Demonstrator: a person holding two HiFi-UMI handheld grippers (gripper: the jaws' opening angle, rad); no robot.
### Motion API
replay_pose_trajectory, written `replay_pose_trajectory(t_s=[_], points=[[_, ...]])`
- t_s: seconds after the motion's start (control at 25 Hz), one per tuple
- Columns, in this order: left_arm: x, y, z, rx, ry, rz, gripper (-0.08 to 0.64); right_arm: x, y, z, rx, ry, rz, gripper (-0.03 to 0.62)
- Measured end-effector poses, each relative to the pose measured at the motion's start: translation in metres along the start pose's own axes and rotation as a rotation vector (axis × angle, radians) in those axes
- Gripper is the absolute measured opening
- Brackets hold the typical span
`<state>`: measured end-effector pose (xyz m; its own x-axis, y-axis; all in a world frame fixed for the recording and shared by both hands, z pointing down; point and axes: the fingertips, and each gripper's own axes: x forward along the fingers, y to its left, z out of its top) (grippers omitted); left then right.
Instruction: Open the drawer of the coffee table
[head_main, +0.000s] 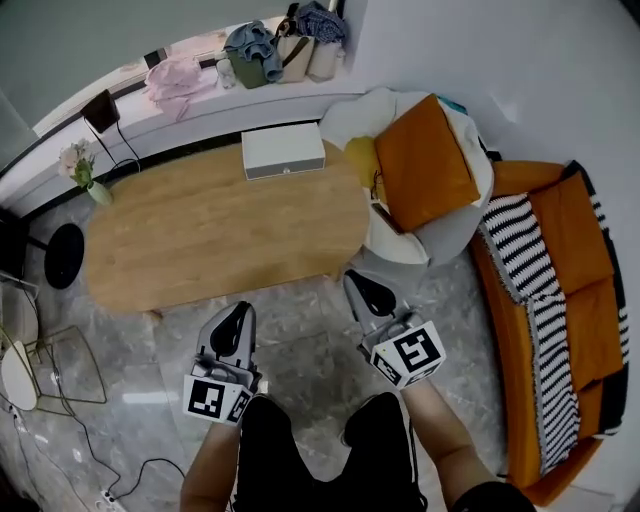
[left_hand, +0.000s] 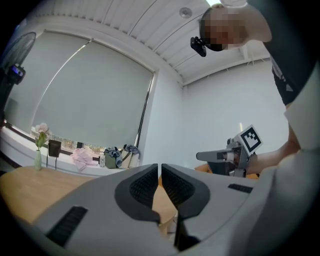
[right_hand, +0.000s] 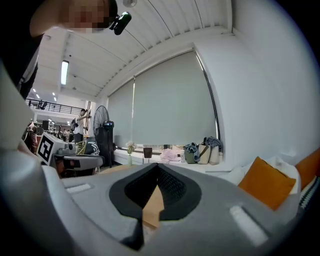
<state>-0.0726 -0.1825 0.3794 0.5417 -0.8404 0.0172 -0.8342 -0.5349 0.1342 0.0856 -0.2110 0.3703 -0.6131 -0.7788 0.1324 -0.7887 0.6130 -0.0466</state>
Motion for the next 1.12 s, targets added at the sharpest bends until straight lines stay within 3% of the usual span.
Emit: replay_pose_trajectory(t_s=[0.28,0.36,0.48,0.6,0.76,1.12], points=[[0.03,0.005,-0.109,0.041,0.002,-0.061,0.017,0.029,-0.013,-0.101,-0.078,-0.015,0.054,0.0],[0.039,0.006,-0.142,0.025,0.016,-0.088,0.118,0.036,-0.007,-0.118,-0.116,-0.067,0.082,0.0],[0.046,0.006,-0.192,0.009,0.046,-0.124,0.117,0.048,0.009,-0.138,-0.132,-0.188,0.113,0.0],[0.053,0.007,-0.233,-0.002,0.068,-0.162,0.117,0.054,0.019,-0.177,-0.126,-0.187,0.158,0.001],[0.065,0.018,-0.245,0.031,0.011,-0.19,0.101,0.063,0.017,-0.214,-0.152,-0.188,0.206,0.0],[0.066,0.039,-0.289,-0.034,-0.085,-0.226,0.121,0.08,0.035,-0.252,-0.271,-0.265,0.256,0.0]])
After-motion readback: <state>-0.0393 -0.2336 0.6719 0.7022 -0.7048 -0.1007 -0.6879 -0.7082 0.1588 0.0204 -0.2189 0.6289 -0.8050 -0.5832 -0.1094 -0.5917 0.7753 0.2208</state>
